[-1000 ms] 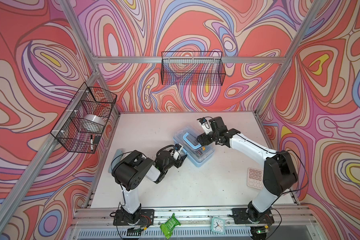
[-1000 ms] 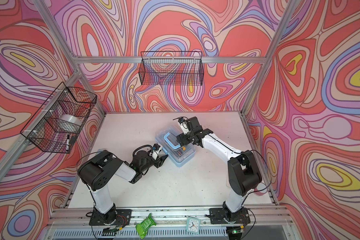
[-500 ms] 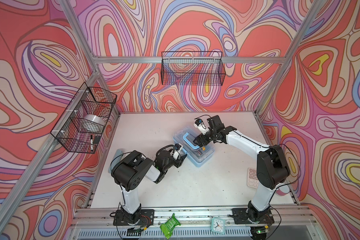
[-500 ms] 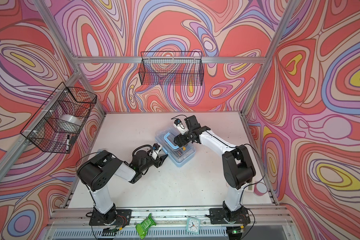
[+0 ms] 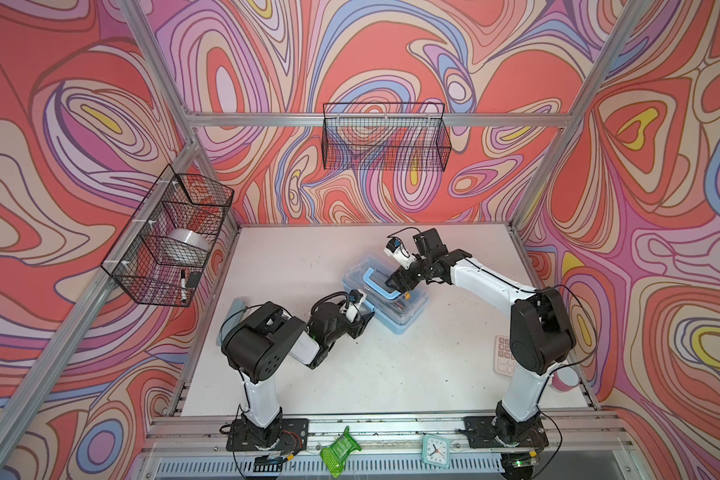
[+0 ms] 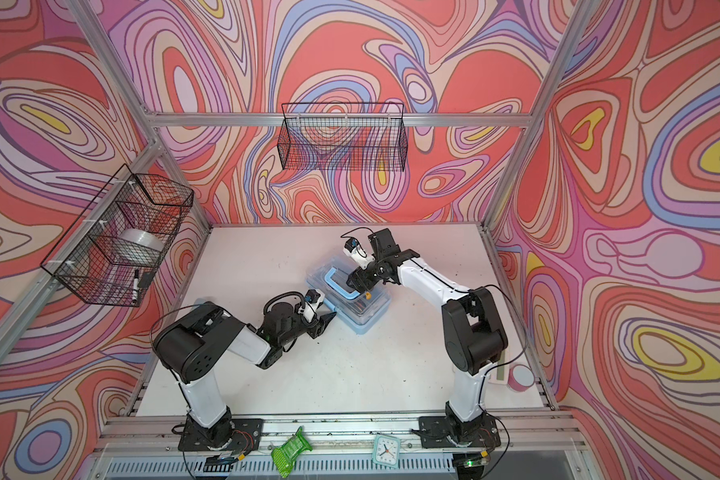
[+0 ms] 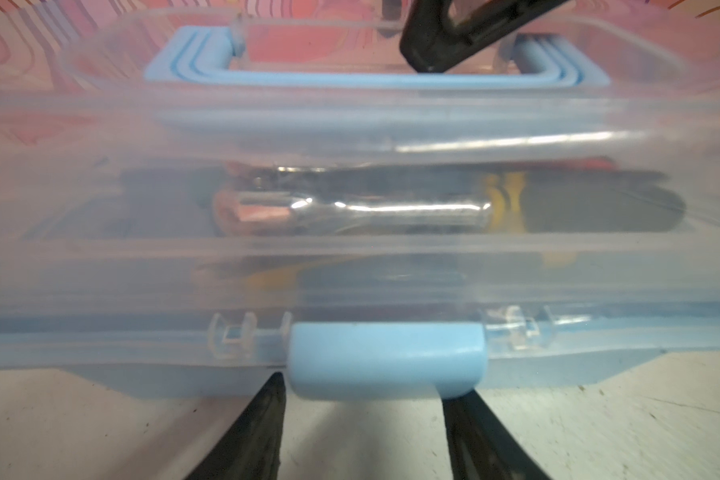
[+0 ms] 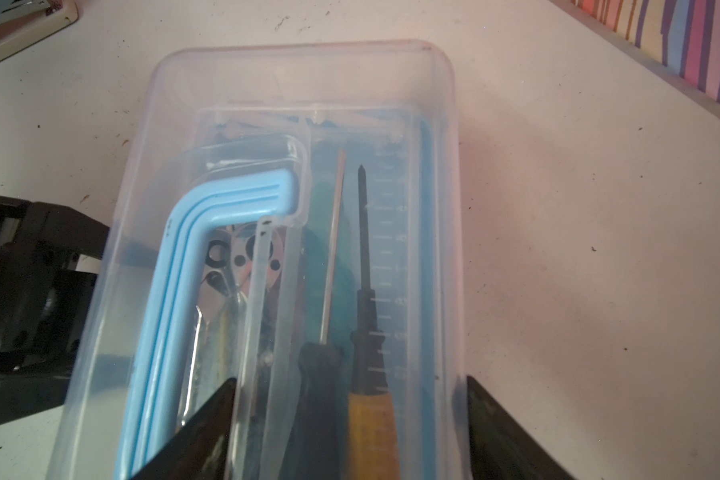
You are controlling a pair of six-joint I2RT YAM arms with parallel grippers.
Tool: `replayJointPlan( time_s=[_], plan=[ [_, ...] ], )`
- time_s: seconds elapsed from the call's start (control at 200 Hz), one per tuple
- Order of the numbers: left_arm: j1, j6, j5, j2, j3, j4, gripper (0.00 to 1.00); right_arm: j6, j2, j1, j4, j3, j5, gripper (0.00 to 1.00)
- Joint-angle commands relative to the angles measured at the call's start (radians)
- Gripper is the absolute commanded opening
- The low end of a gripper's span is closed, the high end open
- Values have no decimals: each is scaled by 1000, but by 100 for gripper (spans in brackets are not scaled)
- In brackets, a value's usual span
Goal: Pack the tool kit
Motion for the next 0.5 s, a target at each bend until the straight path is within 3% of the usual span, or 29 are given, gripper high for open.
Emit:
replayJointPlan(
  time_s=[0.0,0.496],
  plan=[
    [5,5,2,-27,-20,56,60,-86,44,7,-96,-32,-43,71],
    [-2,-53,-7,1,-11,114,56,-53,39,6,-81,-33,-33,71]
  ],
)
